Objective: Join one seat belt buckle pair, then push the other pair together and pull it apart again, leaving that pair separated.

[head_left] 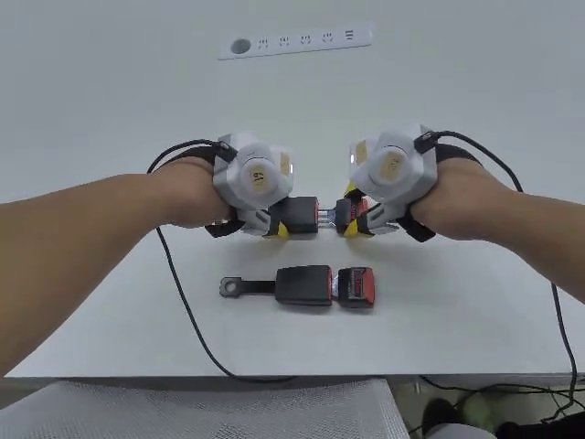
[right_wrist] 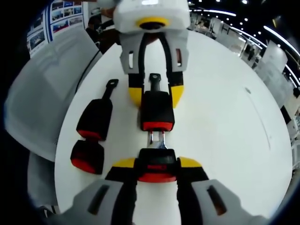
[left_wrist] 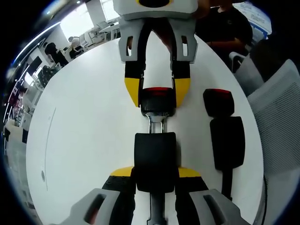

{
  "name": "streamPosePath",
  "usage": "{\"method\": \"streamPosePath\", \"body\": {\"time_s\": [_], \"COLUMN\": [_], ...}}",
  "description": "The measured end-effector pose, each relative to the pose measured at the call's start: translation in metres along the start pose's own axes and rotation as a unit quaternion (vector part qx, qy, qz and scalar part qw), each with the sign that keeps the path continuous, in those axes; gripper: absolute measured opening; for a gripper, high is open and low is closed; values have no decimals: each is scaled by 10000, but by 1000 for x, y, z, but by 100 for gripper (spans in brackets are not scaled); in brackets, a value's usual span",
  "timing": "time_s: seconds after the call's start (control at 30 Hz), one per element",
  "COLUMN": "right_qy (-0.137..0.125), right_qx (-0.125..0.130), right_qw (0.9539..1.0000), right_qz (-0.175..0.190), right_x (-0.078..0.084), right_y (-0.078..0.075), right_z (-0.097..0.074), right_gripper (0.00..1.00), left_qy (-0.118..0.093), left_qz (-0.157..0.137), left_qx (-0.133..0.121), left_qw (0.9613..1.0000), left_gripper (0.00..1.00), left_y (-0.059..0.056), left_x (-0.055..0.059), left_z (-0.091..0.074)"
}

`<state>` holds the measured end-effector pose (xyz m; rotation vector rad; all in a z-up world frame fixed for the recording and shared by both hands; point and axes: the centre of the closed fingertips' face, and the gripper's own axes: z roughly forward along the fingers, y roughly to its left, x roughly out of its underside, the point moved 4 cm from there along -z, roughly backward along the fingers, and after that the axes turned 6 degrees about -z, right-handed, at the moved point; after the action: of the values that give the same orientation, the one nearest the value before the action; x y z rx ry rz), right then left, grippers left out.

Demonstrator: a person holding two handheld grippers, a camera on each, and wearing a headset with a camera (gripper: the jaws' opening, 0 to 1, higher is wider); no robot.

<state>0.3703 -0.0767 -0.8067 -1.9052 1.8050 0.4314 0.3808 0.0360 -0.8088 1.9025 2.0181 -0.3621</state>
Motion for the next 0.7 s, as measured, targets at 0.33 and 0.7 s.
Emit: {"method": "streamPosePath", "body": {"time_s": [0.33,0.7], "right_qy": [197,407], "right_qx": [137,177], "right_qw": [9996,9985], "right_qz": [175,323], "right_x": [43,84], "right_y": [5,15], "right_z": [-28,-55], "right_gripper": [31,32], "left_qy": [-46,16], "left_qz": [20,71], "left_qx": [-15,-61], "left_qw": [10000,10000], "left_gripper": [33,33], "left_y": [0,-1], "left_x": [0,0], "left_z": [0,0]}}
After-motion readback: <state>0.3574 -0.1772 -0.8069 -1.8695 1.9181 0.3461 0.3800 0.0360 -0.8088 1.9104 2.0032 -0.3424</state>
